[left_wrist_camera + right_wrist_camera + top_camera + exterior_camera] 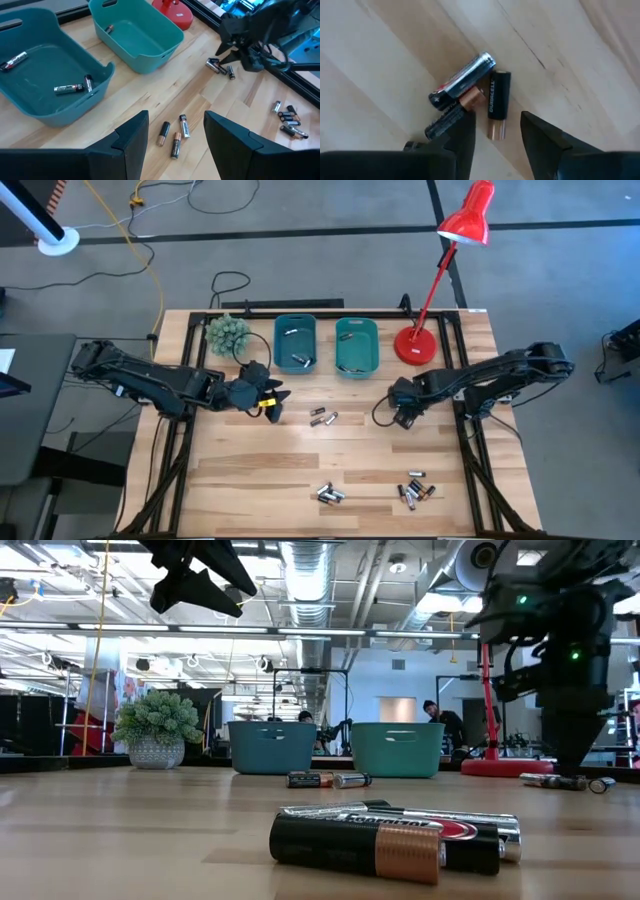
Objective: Sort batteries
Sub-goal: Put the black battery into the green bin
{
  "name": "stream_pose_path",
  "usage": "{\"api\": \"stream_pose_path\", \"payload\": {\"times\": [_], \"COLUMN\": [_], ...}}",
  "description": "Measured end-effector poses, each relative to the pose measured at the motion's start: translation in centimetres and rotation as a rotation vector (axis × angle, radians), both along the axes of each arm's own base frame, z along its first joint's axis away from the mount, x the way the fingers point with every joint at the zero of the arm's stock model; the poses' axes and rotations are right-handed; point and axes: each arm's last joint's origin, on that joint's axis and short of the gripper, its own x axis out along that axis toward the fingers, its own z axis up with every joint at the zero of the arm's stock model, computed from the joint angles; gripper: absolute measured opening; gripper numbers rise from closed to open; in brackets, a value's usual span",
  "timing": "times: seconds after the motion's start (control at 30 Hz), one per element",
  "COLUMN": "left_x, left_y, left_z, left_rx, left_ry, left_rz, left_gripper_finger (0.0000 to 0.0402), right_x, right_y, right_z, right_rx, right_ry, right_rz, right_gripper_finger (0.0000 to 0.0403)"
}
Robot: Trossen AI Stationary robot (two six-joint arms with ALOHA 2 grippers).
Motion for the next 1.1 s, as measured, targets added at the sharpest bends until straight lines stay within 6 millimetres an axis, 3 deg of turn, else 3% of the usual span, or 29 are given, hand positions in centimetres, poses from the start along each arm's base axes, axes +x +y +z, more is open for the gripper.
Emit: {"api": "stream_pose_path", "payload": {"times": [0.23, 0.47, 0.57, 0.7, 0.9, 1.1], "left_x": [0.0, 0.0, -0.1, -0.3, -0.2, -0.5], "left_y": [0.0, 0.0, 0.0, 0.2, 1.3, 3.8], "left_z": [0.0, 0.0, -0.1, -0.4, -0.5, -1.7], "left_rx": [-0.001, 0.018, 0.059, 0.174, 0.288, 0.291], "left_ry": [-0.002, 0.010, 0.044, 0.128, 0.212, 0.317], "left_rz": [0.000, -0.011, -0.034, -0.097, -0.117, -0.082], "left_gripper_finger": [0.0187, 0.0187, 0.0187, 0.0187, 0.0187, 0.0187], "right_x": [0.9, 1.1, 0.5, -1.2, -2.2, -1.1], "right_y": [-1.1, -1.6, -1.7, -1.5, -1.5, -2.4], "right_z": [-1.8, -2.3, -1.7, 0.3, 5.3, 11.1], "right_rx": [0.010, 0.045, 0.047, 0.039, 0.003, -0.025], "right_ry": [0.077, 0.104, 0.108, 0.160, 0.095, -0.127], "right_rz": [0.025, 0.007, -0.036, -0.120, -0.205, -0.276], "right_gripper_finger": [0.0136, 0.0032, 0.0014, 0.0017, 0.0012, 0.0012]}}
